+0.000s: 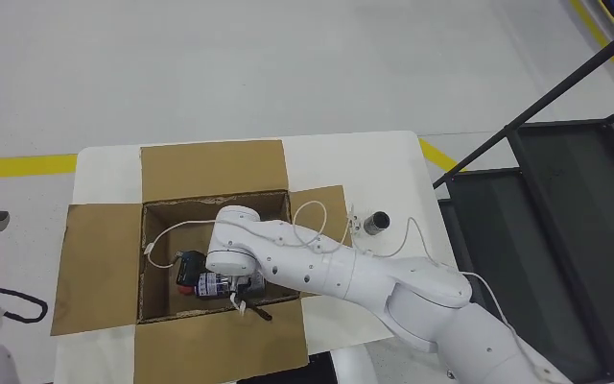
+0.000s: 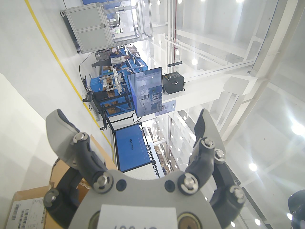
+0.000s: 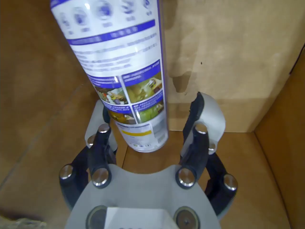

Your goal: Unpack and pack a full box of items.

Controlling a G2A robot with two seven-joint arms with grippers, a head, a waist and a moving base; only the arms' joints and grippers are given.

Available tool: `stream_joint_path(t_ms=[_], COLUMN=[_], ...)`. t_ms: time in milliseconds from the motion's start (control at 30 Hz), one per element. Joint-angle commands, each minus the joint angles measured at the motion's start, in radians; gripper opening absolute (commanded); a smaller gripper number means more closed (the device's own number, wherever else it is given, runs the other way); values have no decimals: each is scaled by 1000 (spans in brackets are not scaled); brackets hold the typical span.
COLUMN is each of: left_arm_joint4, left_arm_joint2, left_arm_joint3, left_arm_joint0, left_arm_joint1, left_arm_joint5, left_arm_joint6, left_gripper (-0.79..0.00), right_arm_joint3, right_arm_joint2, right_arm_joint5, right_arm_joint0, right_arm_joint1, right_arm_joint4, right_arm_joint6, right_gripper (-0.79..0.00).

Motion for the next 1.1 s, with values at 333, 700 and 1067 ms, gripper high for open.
stream_joint_path(t_ms=[333,700,1067], left_arm_joint4=[0,0,0], left_arm_joint2=[0,0,0], left_arm_joint3=[0,0,0], left_arm_joint0=[0,0,0], left_arm_joint1=[0,0,0], left_arm_joint5=[0,0,0], left_arm_joint6=[0,0,0], left_gripper=[0,0,0], right_arm_joint3=[38,-50,-54], right_arm_joint2=[45,127,111], right_arm_joint5=[14,27,39], right_arm_joint0=[14,-19,-59], right_arm_joint1=[1,55,56], right_arm_joint4=[-25,-92,-158], right_arm_joint6=[-14,25,-4], right_gripper=[-502,-542,-222])
